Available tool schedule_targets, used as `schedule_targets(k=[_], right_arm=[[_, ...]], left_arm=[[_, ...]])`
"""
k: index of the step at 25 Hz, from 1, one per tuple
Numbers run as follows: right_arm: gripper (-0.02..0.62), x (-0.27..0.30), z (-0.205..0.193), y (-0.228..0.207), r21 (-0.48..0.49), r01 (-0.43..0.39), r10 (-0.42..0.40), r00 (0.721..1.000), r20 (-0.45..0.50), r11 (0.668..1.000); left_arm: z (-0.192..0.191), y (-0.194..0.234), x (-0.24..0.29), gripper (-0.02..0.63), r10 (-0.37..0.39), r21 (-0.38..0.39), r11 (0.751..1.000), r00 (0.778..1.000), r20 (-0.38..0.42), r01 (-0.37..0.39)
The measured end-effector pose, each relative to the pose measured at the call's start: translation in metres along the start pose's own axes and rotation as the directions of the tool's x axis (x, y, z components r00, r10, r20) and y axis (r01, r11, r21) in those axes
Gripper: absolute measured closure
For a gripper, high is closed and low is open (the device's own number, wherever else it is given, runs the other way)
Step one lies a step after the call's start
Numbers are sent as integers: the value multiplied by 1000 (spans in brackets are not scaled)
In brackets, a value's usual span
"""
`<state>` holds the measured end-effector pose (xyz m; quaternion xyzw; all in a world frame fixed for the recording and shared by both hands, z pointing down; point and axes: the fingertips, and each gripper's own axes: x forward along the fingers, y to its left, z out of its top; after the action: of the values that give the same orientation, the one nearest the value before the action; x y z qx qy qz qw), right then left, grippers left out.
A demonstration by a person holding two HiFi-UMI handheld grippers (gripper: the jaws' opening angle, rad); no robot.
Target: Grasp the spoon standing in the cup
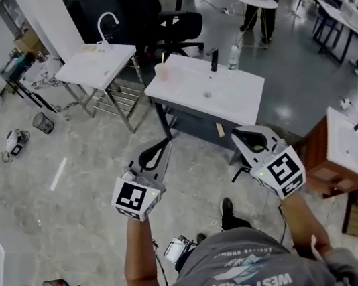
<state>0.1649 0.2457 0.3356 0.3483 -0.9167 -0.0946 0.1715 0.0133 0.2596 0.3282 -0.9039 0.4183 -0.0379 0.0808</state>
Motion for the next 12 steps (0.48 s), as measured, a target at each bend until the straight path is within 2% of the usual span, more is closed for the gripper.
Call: schedule_targets(k=[12], right_arm=[[563,80,-15,-90,42,-108,106,993,45,993]], left_arm=[[-11,47,83,604,84,-2,996,993,-83,-84]])
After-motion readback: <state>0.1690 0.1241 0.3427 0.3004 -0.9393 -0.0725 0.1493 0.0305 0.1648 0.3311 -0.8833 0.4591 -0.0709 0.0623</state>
